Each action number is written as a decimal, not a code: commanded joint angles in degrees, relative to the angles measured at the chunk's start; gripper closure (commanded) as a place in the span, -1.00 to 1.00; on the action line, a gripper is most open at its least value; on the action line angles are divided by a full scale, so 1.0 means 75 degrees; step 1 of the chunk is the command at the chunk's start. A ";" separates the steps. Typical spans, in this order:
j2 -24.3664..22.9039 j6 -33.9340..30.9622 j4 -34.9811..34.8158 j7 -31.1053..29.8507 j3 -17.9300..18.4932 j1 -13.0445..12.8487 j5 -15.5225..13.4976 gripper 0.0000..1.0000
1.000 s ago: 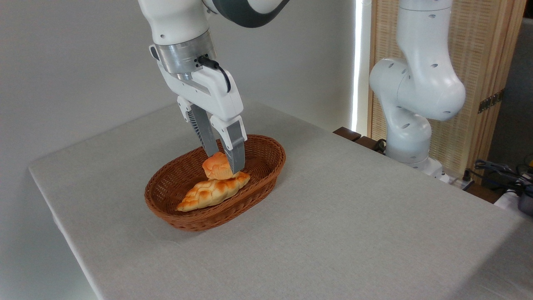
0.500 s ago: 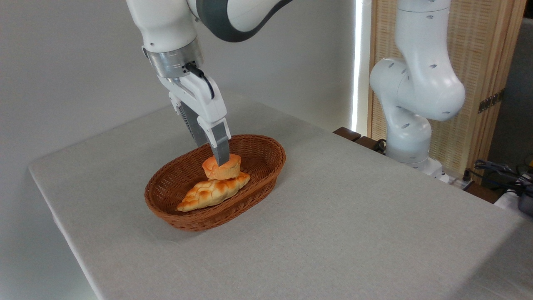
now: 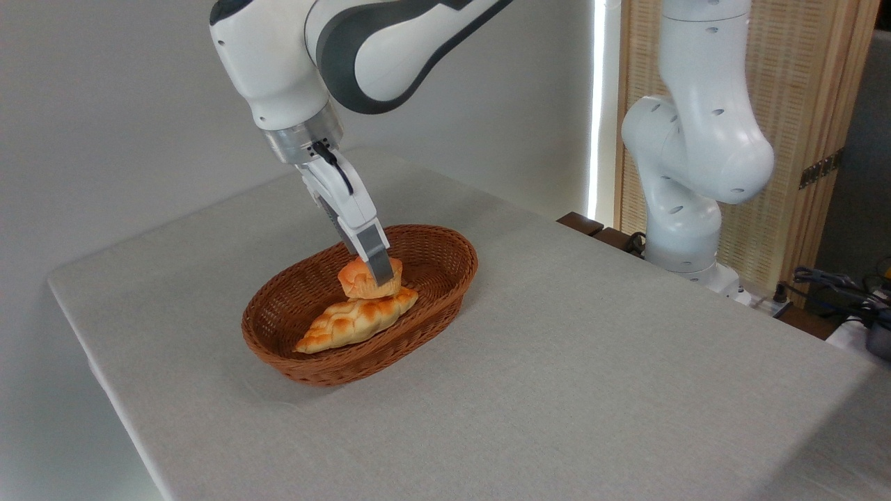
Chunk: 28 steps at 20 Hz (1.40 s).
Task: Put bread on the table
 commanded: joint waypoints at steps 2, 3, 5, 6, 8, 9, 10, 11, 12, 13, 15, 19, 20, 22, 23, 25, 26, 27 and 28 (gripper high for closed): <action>0.0258 0.0364 -0.0100 0.0104 0.0069 -0.0110 0.0434 -1.00; 0.0363 0.0422 -0.0088 0.0092 0.0069 -0.0157 0.0517 -1.00; 0.0446 0.0563 -0.0088 0.0080 0.0069 -0.0158 0.0518 -1.00; 0.0458 0.0564 -0.0088 0.0069 0.0069 -0.0158 0.0518 -1.00; 0.0458 0.0564 -0.0077 0.0069 0.0069 -0.0158 0.0506 -1.00; 0.0458 0.0564 -0.0076 0.0069 0.0069 -0.0158 0.0518 -0.93; 0.0458 0.0564 -0.0076 0.0092 0.0069 -0.0158 0.0507 -0.73; 0.0458 0.0564 -0.0076 0.0115 0.0069 -0.0158 0.0506 -0.45; 0.0447 0.0564 -0.0065 0.0115 0.0069 -0.0158 0.0506 -0.21; 0.0447 0.0564 -0.0053 0.0115 0.0069 -0.0158 0.0506 -0.15; 0.0423 0.0564 -0.0018 0.0115 0.0081 -0.0158 0.0506 -0.15; 0.0353 0.0529 0.0017 0.0127 0.0081 -0.0158 0.0506 -0.08; 0.0341 0.0528 0.0017 0.0127 0.0081 -0.0158 0.0506 -0.02; 0.0329 0.0528 0.0029 0.0116 0.0081 -0.0158 0.0506 -0.02; 0.0318 0.0528 0.0041 0.0115 0.0081 -0.0146 0.0506 -0.06; 0.0236 0.0517 0.0099 0.0115 0.0127 -0.0146 0.0506 -0.11; 0.0224 0.0517 0.0111 0.0115 0.0151 -0.0146 0.0506 -0.11; 0.0224 0.0517 0.0146 0.0115 0.0151 -0.0134 0.0506 -0.12; 0.0224 0.0517 0.0146 0.0115 0.0163 -0.0134 0.0506 -0.12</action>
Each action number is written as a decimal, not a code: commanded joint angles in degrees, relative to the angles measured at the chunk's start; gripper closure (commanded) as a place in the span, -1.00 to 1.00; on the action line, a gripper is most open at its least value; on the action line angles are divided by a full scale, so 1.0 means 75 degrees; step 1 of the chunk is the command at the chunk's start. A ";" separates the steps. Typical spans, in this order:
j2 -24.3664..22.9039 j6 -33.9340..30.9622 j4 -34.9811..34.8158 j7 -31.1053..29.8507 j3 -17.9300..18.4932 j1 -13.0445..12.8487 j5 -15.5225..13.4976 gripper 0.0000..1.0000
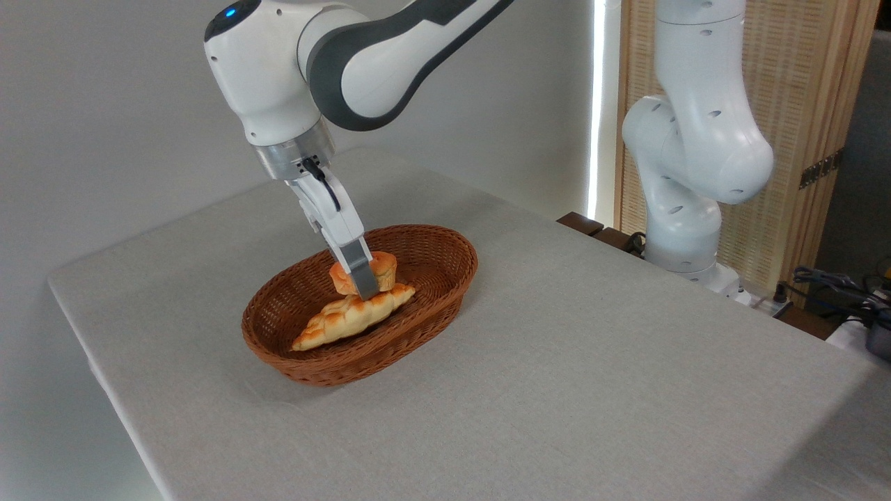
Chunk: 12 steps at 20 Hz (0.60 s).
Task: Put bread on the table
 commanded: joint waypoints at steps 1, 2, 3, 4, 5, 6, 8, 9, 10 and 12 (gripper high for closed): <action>-0.0106 -0.0008 0.0086 0.0110 0.0114 -0.0033 0.0067 -0.12; -0.0106 -0.0008 0.0086 0.0110 0.0125 -0.0033 0.0067 -0.12; -0.0141 0.0003 0.0109 0.0110 0.0126 -0.0022 0.0079 -0.12; -0.0176 -0.0008 0.0144 0.0110 0.0149 -0.0010 0.0079 -0.12; -0.0188 0.0003 0.0156 0.0099 0.0149 0.0014 0.0079 -0.12; -0.0200 0.0015 0.0156 0.0099 0.0184 0.0025 0.0102 -0.12; -0.0258 0.0015 0.0168 0.0110 0.0604 0.0026 0.0219 -0.19; -0.0340 0.0015 0.0168 0.0122 0.0803 0.0025 0.0266 -0.21; -0.0375 0.0015 0.0168 0.0134 0.1026 0.0037 0.0267 -0.22; -0.0364 0.0015 0.0156 0.0145 0.1320 0.0037 0.0290 -0.22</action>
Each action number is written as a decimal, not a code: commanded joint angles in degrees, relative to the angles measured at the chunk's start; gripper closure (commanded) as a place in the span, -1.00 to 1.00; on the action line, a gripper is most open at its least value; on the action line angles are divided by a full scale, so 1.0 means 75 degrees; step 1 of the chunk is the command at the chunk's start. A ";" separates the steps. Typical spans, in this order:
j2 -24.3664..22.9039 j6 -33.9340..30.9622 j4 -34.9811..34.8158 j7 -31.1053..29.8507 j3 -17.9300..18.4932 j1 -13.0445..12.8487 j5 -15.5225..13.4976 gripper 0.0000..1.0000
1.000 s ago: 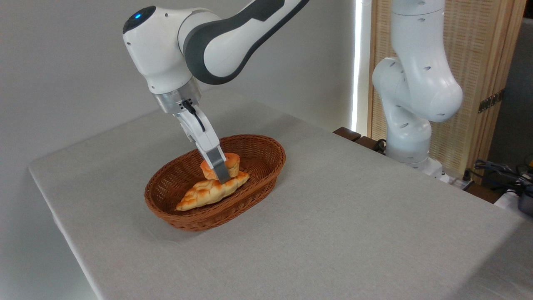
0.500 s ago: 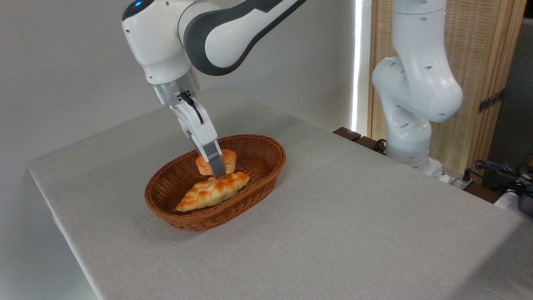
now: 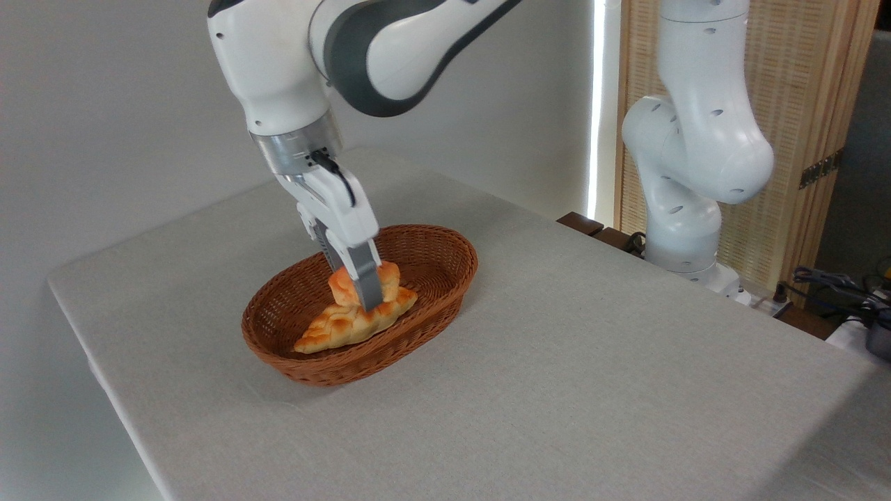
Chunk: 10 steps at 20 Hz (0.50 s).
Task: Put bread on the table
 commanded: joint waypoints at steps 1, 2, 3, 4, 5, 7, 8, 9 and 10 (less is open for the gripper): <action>-0.0119 0.0015 -0.0013 0.0240 0.0649 -0.0025 0.0098 -0.22; -0.0108 0.0015 -0.0013 0.0427 0.0836 -0.0025 0.0133 -0.24; -0.0096 0.0015 -0.0048 0.0638 0.0966 -0.0025 0.0145 -0.25; -0.0061 -0.0008 -0.0072 0.0802 0.1083 -0.0025 0.0145 -0.26; -0.0026 -0.0009 -0.0095 0.0966 0.1200 -0.0025 0.0145 -0.28; 0.0114 -0.0009 -0.0119 0.1318 0.1388 -0.0025 0.0145 -0.57; 0.0138 -0.0009 -0.0130 0.1424 0.1493 -0.0025 0.0145 -0.89; 0.0150 -0.0009 -0.0142 0.1483 0.1518 -0.0014 0.0145 -0.97; 0.0150 -0.0009 -0.0165 0.1565 0.1518 -0.0014 0.0145 -0.99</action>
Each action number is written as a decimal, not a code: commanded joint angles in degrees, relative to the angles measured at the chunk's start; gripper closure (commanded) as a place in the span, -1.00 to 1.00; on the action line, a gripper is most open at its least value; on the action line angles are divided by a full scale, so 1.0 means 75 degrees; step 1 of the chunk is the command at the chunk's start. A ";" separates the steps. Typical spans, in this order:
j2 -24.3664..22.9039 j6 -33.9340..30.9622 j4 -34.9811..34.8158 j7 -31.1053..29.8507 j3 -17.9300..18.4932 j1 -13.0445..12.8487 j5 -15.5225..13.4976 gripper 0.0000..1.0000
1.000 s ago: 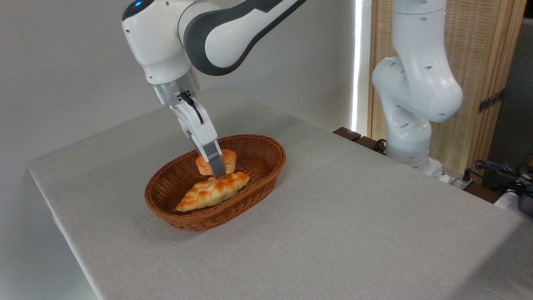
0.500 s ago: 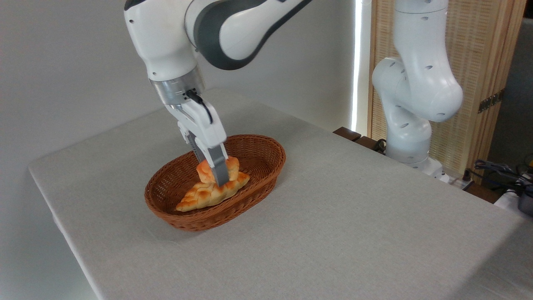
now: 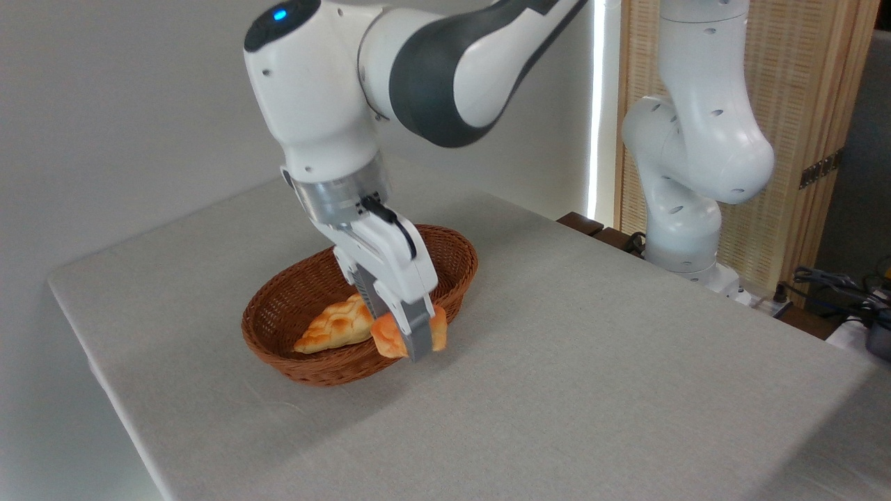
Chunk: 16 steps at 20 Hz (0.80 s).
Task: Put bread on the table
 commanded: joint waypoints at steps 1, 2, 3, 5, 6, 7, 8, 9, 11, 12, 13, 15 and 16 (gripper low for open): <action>0.0036 -0.0061 -0.0031 0.0301 0.0189 -0.0059 0.0082 -1.00; 0.0047 -0.0096 -0.0043 0.0301 0.0189 -0.0059 0.0082 -1.00; 0.0070 -0.0096 -0.0066 0.0301 0.0189 -0.0070 0.0082 -1.00; 0.0094 -0.0096 -0.0066 0.0301 0.0189 -0.0070 0.0082 -1.00; 0.0094 -0.0096 -0.0090 0.0301 0.0189 -0.0070 0.0082 -1.00; 0.0094 -0.0096 -0.0090 0.0301 0.0178 -0.0070 0.0082 -1.00; 0.0094 -0.0108 -0.0090 0.0301 0.0178 -0.0070 0.0082 -1.00; 0.0094 -0.0120 -0.0090 0.0301 0.0178 -0.0070 0.0082 -1.00; 0.0094 -0.0120 -0.0090 0.0313 0.0178 -0.0070 0.0082 -1.00; 0.0082 -0.0120 -0.0090 0.0301 0.0178 -0.0070 0.0082 -1.00; 0.0082 -0.0120 -0.0090 0.0313 0.0178 -0.0070 0.0082 -1.00; 0.0082 -0.0120 -0.0090 0.0301 0.0178 -0.0082 0.0082 -0.99; 0.0094 -0.0120 -0.0090 0.0313 0.0178 -0.0082 0.0082 -0.99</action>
